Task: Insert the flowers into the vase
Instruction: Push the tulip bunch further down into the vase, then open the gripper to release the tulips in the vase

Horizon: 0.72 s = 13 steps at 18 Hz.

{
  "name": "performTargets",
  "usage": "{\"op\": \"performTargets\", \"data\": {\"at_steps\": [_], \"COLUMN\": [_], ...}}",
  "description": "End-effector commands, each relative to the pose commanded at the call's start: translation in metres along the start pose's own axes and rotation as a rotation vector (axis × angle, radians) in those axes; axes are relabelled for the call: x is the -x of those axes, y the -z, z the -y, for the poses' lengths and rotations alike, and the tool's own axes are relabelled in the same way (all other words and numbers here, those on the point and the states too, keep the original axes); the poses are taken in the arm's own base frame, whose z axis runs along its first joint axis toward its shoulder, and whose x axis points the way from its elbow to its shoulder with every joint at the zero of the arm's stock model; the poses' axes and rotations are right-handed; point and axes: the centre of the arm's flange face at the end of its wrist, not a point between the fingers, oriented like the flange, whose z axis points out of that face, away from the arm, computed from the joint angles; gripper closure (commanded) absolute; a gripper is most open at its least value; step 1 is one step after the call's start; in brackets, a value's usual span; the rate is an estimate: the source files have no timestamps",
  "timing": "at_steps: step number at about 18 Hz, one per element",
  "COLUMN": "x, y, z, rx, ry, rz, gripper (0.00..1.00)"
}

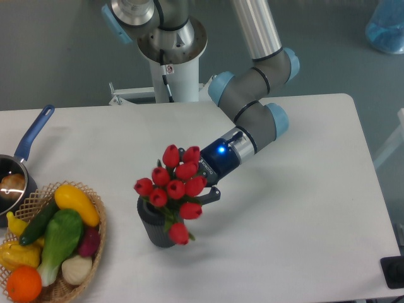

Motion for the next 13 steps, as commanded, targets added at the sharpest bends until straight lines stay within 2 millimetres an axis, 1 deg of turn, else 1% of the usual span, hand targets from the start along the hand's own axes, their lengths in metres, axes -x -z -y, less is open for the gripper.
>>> {"op": "performTargets", "data": {"at_steps": [1,3,6,7,8,9,10,11,13], "x": [0.0001,0.0001,0.0008,0.0004,0.0008,0.0008,0.0008,0.0008,0.001], "y": [0.0,0.0,0.0008,0.0008,0.0009,0.0009,0.0009,0.0009,0.0017], "z": [-0.0007,-0.0008,0.0007,0.0002,0.0007,0.0007,0.0007,0.0007,0.0014], "rx": [0.0,0.0,0.0,0.0,0.0,0.0,0.0,0.0,0.0], "ry": [0.0,0.002,-0.003,-0.002,-0.003,-0.003,-0.003,-0.003,-0.002], "rz": [0.0,0.0,0.002,0.002,0.002,0.002,0.002,0.002,0.003], "gripper": [0.39,0.38,0.28,0.27,0.23,0.17,0.06,0.0,0.0]}}
